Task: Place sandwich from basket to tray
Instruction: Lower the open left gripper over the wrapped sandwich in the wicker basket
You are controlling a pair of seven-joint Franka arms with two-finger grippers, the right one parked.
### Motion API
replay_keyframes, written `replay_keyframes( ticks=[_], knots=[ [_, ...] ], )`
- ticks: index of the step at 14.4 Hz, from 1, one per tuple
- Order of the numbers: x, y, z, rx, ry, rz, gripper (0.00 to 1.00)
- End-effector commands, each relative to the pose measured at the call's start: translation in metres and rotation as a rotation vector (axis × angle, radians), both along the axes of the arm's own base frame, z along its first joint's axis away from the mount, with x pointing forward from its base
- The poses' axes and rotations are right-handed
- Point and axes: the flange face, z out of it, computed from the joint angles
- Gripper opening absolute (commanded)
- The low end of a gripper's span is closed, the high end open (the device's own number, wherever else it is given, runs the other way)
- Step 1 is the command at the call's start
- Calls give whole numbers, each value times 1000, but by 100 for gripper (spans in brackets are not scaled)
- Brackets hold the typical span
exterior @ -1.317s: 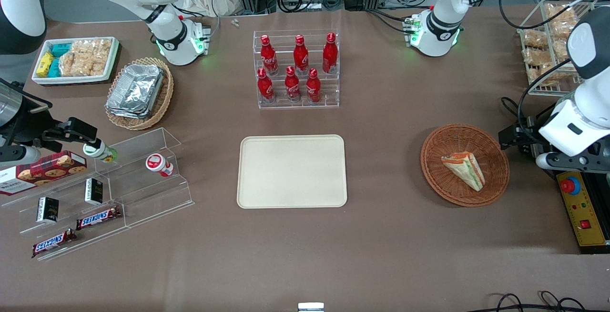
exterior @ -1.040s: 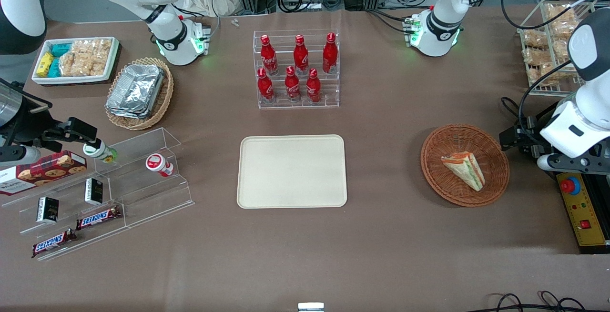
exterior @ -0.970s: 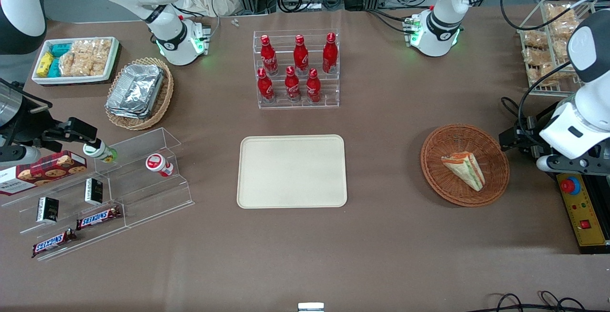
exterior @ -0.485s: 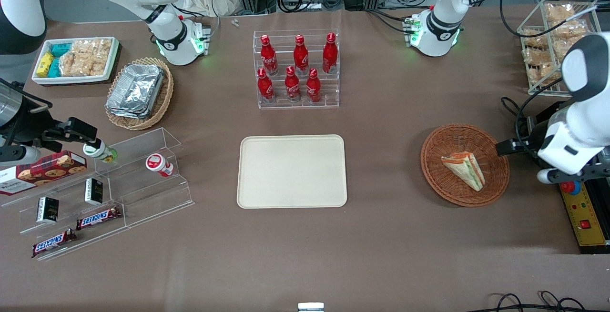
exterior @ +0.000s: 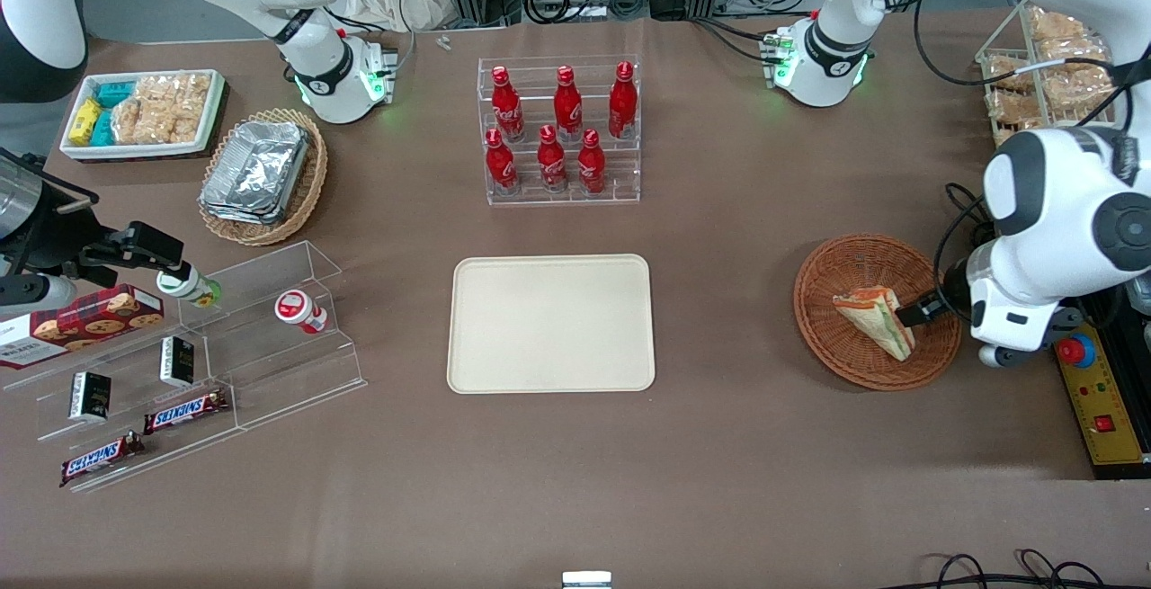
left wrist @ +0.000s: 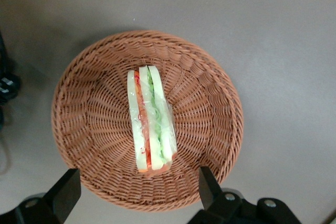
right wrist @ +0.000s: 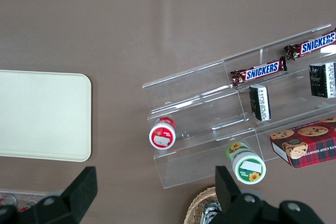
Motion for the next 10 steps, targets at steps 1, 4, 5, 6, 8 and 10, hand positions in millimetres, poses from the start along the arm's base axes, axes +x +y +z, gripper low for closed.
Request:
replay_keyframes(
  ticks=[1,4,5,6,8,10],
  knots=[
    [-12,1,-28,6,-32,40,100],
    [-19,0,-57,5,-47,44,100],
    [-23,0,-63,5,-48,44,100],
    [-27,0,-73,5,-40,43,100],
    [-33,1,-87,5,-37,45,100],
    [-35,1,-99,4,-31,46,100]
  ],
)
